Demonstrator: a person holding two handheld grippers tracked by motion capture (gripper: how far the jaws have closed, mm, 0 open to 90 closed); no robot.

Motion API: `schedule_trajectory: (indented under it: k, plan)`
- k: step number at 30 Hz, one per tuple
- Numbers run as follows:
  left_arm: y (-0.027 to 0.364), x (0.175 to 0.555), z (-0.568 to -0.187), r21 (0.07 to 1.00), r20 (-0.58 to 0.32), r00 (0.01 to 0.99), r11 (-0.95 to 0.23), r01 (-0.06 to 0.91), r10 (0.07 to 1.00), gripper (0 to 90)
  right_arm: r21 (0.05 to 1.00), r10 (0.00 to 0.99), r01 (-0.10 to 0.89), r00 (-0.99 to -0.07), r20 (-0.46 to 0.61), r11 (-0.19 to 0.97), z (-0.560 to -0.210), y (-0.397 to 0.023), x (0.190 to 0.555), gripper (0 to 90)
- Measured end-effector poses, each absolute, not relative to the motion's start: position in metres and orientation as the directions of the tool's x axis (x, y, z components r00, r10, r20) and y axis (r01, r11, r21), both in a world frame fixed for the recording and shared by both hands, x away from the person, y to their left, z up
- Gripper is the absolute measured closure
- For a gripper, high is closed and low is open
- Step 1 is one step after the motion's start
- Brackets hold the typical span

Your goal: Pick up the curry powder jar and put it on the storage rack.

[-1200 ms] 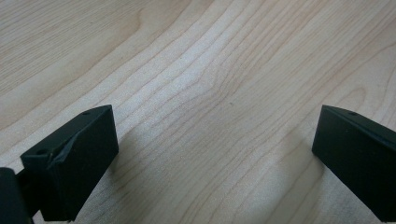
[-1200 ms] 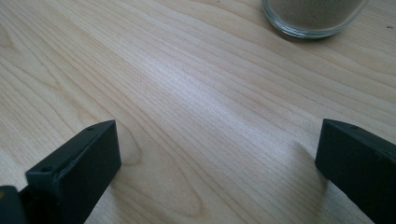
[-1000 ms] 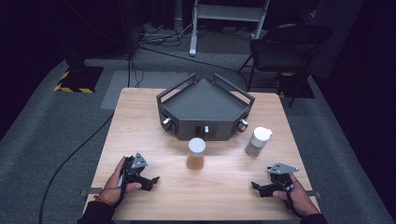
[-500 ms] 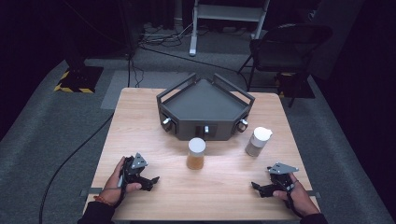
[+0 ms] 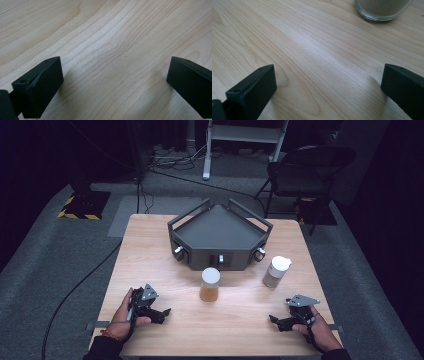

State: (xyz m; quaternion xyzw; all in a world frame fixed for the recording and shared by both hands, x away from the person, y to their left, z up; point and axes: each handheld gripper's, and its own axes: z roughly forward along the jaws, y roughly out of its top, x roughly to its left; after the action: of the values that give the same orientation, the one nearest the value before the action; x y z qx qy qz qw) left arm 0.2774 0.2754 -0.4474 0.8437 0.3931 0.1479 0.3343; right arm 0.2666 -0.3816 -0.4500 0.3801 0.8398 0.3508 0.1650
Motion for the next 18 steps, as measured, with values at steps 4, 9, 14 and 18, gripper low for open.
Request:
schedule_trajectory:
  k: [4,9,14,18]
  plan:
    - [0.272,0.275,-0.446,0.685,-0.016,0.634,-0.453,0.571,0.773,2.2,0.715,0.754,0.523,-0.657,-0.011,0.465,-0.45,-0.382,0.267,0.0]
    - [0.268,0.269,-0.441,0.707,-0.013,0.62,-0.432,0.561,0.784,2.2,0.715,0.754,0.522,-0.657,-0.011,0.465,-0.45,-0.382,0.267,0.0]
    - [0.263,0.265,-0.437,0.718,0.003,0.622,-0.435,0.544,0.783,2.0,0.715,0.754,0.523,-0.657,-0.011,0.465,-0.45,-0.382,0.267,0.0]
    - [0.26,0.26,-0.433,0.73,0.02,0.622,-0.437,0.525,0.782,2.0,0.715,0.754,0.522,-0.657,-0.011,0.465,-0.45,-0.382,0.267,0.0]
